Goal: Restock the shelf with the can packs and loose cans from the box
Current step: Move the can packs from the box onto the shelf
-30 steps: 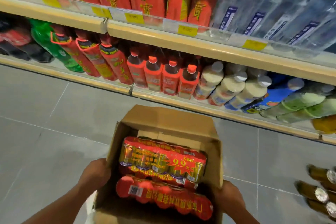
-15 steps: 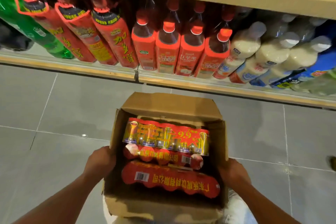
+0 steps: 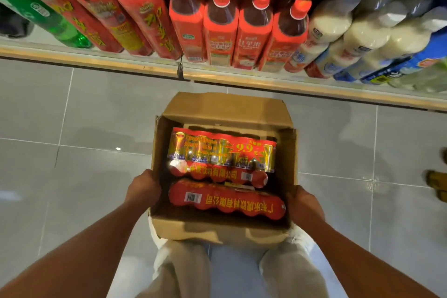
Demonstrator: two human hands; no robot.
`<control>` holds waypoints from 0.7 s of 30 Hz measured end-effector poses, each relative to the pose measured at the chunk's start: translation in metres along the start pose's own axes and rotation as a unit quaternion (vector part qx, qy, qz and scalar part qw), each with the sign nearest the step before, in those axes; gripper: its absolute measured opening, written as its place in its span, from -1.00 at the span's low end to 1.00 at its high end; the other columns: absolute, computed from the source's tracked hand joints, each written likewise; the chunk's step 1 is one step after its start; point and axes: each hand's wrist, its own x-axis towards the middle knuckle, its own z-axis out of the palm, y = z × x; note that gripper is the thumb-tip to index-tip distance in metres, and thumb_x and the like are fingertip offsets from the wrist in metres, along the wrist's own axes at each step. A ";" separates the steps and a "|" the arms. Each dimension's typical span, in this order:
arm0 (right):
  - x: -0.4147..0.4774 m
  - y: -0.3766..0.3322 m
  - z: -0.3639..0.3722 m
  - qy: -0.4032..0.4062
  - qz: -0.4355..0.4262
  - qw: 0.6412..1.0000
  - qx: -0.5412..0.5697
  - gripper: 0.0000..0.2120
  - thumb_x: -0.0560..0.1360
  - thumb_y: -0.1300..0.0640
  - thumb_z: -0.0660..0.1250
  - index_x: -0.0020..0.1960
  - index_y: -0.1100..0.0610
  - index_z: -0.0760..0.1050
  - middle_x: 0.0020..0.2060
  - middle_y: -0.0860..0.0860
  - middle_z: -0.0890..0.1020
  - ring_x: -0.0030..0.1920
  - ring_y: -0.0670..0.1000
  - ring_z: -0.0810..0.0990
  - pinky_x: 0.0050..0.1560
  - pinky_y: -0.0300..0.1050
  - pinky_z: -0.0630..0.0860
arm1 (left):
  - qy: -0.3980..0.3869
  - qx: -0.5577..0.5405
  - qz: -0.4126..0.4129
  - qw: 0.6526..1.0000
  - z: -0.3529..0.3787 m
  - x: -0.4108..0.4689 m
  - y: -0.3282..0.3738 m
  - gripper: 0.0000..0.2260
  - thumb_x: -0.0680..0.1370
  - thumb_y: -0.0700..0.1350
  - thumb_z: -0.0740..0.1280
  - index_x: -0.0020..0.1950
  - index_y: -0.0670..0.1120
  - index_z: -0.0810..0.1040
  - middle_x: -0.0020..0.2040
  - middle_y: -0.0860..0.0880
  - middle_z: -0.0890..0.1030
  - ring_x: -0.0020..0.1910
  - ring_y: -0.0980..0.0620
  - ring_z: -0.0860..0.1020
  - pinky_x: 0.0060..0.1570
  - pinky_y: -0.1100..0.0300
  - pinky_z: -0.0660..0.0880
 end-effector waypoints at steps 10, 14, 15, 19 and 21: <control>0.022 -0.006 -0.010 -0.014 0.028 0.999 0.028 -0.72 0.68 0.01 0.09 0.22 0.13 0.46 0.08 0.12 0.64 -0.14 0.04 0.48 -0.07 -0.12 0.47 | 0.009 -0.010 0.013 1.000 -0.010 0.015 0.005 -0.81 0.66 -0.11 0.17 0.18 -0.17 0.48 0.05 -0.13 0.58 -0.11 -0.02 0.45 -0.10 0.14 0.40; 0.037 -0.012 -0.021 -0.007 0.025 0.999 0.032 -0.72 0.68 0.00 0.09 0.22 0.12 0.47 0.08 0.12 0.64 -0.12 0.04 0.48 -0.06 -0.10 0.47 | 0.012 -0.009 0.018 1.000 -0.017 0.027 0.012 -0.83 0.65 -0.10 0.17 0.15 -0.13 0.48 0.03 -0.11 0.58 -0.11 -0.03 0.48 -0.12 0.13 0.42; 0.041 -0.015 -0.024 -0.003 0.022 0.999 0.029 -0.72 0.68 0.00 0.10 0.22 0.12 0.47 0.08 0.13 0.64 -0.12 0.04 0.48 -0.06 -0.10 0.47 | 0.014 -0.008 0.018 1.000 -0.019 0.032 0.015 -0.83 0.65 -0.09 0.17 0.15 -0.12 0.48 0.02 -0.09 0.58 -0.11 -0.03 0.49 -0.13 0.13 0.43; 0.055 -0.027 -0.037 -0.008 0.027 0.999 0.036 -0.71 0.68 -0.03 0.09 0.23 0.10 0.46 0.03 0.09 0.62 -0.10 0.05 0.52 -0.04 -0.08 0.52 | 0.020 0.015 0.027 0.999 -0.035 0.052 0.028 -0.80 0.64 -0.10 0.19 0.18 -0.14 0.51 0.05 -0.14 0.61 -0.07 -0.09 0.55 -0.14 0.11 0.45; 0.063 -0.033 -0.043 -0.011 0.033 0.999 0.041 -0.71 0.67 -0.05 0.09 0.23 0.09 0.46 -0.04 0.05 0.58 -0.07 0.08 0.57 -0.03 -0.05 0.57 | 0.023 0.019 0.034 0.999 -0.045 0.061 0.035 -0.79 0.61 -0.13 0.21 0.19 -0.16 0.52 0.09 -0.18 0.62 0.03 -0.18 0.58 -0.08 0.06 0.48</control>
